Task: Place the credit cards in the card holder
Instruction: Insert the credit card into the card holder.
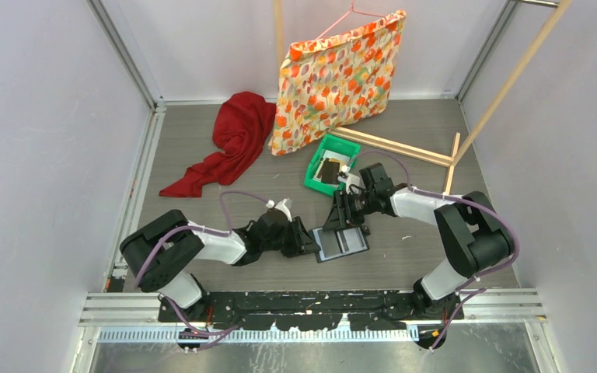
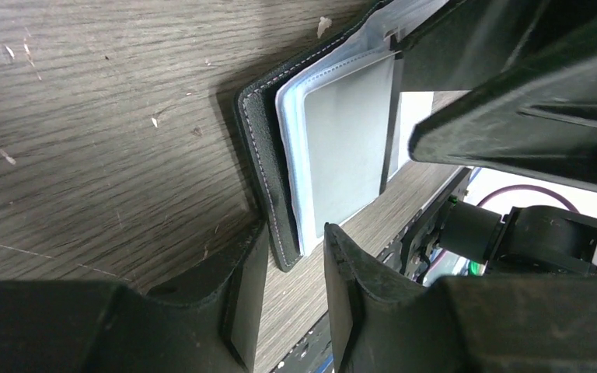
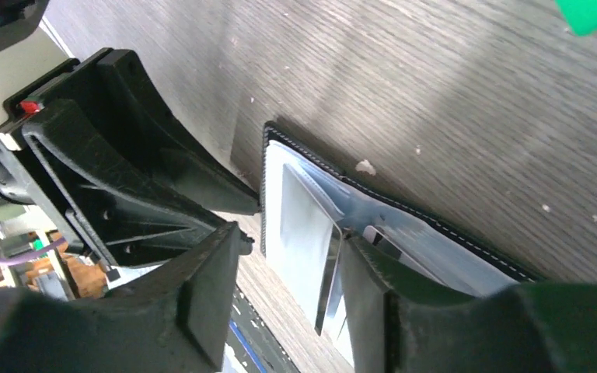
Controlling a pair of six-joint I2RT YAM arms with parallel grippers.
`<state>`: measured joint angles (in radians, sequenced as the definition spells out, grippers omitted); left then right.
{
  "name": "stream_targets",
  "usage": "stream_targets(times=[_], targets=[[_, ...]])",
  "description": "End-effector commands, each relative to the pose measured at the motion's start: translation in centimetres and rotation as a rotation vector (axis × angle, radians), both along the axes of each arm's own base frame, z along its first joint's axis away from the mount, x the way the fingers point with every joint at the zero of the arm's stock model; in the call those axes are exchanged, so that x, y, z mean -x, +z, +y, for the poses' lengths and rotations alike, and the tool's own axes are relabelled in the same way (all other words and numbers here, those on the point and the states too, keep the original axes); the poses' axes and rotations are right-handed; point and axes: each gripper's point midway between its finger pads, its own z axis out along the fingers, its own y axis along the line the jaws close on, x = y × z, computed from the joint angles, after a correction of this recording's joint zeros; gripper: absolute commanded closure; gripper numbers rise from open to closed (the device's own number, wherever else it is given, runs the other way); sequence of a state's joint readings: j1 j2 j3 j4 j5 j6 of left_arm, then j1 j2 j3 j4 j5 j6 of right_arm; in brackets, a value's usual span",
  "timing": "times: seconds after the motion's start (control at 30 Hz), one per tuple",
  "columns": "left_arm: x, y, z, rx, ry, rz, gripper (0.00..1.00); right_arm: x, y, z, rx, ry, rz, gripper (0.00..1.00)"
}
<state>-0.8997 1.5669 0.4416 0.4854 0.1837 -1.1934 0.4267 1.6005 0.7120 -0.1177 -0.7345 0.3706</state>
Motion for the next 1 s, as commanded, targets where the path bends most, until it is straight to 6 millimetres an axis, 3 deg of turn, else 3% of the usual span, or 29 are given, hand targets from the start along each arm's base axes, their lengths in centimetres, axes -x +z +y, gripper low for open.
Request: stream_targets(times=[0.0,0.2,0.4,0.53,0.6,0.63,0.67,0.7,0.8,0.97], targets=[[2.1,-6.3,6.3,-0.315,0.021,0.053,0.64,-0.6,2.9,0.3,0.006,0.102,-0.131,0.42],[1.5,-4.4,6.9,-0.32,0.018,-0.033,0.62,-0.6,4.3,-0.2,0.047,0.201,-0.192,0.28],[-0.4,0.6,8.0,-0.31,0.02,-0.258,0.59,0.1,6.8,-1.8,0.097,0.386,-0.338,0.27],[-2.2,6.2,9.4,-0.305,0.034,-0.514,0.53,1.0,7.6,-4.0,0.158,0.599,-0.529,0.43],[-2.8,9.1,10.3,-0.265,0.081,-0.634,0.33,1.3,7.2,-4.3,0.16,0.635,-0.573,0.61],[-3.1,10.3,10.8,-0.24,0.115,-0.689,0.11,1.5,7.0,-4.3,0.154,0.655,-0.58,0.68],[-3.2,10.8,11.3,-0.204,0.151,-0.724,0.02,1.8,6.7,-4.4,0.151,0.674,-0.578,0.74],[-3.2,12.4,11.6,-0.13,0.198,-0.767,0.01,1.9,6.3,-4.6,0.154,0.689,-0.566,0.78],[-2.1,14.3,11.3,0.033,0.209,-0.824,0.0,1.9,5.5,-5.2,0.193,0.713,-0.538,0.83],[0.0,14.4,9.7,0.154,0.131,-0.718,0.03,2.8,4.4,-6.1,0.213,0.796,-0.46,0.83]])
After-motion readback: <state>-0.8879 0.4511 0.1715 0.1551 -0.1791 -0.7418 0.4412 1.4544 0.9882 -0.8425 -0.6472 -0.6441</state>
